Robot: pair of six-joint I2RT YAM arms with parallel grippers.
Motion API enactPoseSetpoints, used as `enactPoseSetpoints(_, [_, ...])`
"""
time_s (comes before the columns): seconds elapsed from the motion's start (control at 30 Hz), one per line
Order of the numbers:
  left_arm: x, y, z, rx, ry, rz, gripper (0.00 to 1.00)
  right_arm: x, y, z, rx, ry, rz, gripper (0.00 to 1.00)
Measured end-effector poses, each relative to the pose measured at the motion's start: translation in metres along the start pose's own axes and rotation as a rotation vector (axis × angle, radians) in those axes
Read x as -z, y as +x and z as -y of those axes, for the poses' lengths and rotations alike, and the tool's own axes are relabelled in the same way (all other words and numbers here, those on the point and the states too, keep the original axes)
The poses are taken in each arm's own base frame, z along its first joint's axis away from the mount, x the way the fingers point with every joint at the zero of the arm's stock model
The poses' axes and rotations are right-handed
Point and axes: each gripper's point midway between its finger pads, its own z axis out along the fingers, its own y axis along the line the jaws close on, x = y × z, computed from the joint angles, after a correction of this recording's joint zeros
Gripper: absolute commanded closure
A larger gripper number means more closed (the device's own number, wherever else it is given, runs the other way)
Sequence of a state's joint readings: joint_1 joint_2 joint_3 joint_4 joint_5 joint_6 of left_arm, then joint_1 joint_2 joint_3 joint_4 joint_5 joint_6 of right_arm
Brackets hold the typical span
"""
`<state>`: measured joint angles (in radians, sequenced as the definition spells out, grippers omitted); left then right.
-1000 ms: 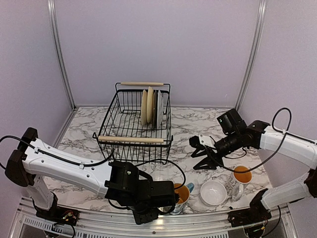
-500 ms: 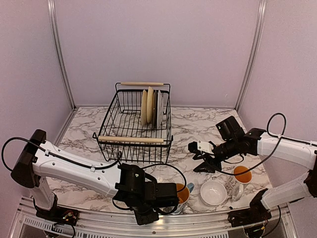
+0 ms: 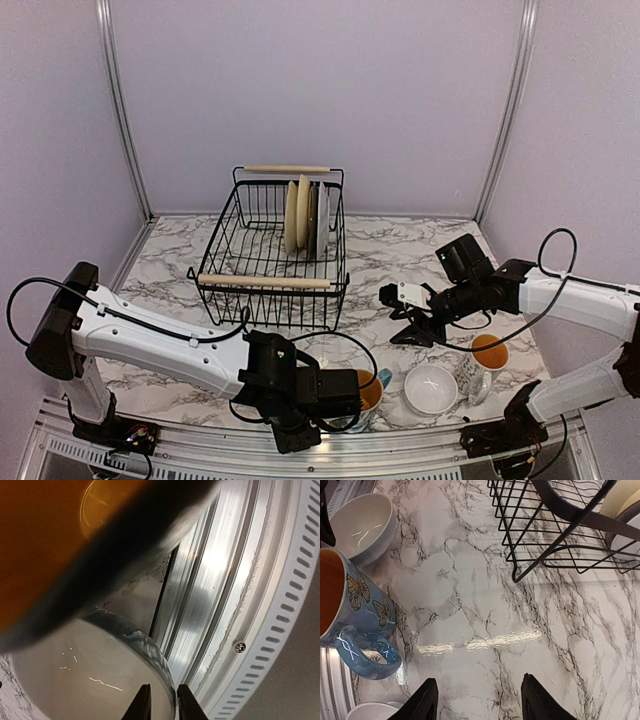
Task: Load the mixed dishes into the dish rack
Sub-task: Grab the bowl from the corner of the board.
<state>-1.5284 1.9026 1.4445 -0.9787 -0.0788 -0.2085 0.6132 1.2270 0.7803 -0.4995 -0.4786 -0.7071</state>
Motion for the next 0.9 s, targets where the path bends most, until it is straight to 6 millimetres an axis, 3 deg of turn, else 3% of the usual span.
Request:
enactPoseSetpoints(0.3, [0.001,-0.002,0.000,-0.008,-0.002,-0.012,0.88,-0.001,0.001,0.001,-0.001,0.001,-0.003,0.45])
enactPoseSetpoints(0.43, [0.001,-0.002,0.002,-0.011,0.004,-0.016,1.00,-0.001,0.001,0.001,-0.001,0.002,-0.004,0.45])
enactPoseSetpoints(0.67, [0.008,-0.001,0.002,-0.005,0.007,-0.033,1.00,-0.001,0.002,0.002,0.000,0.010,-0.010,0.45])
enactPoseSetpoints(0.8, [0.029,-0.011,0.003,0.013,0.022,-0.004,1.00,-0.003,0.003,0.003,-0.003,0.007,-0.015,0.46])
enactPoseSetpoints(0.9, [0.068,-0.030,0.000,0.040,0.054,0.093,1.00,-0.004,0.005,0.003,-0.006,0.007,-0.020,0.46])
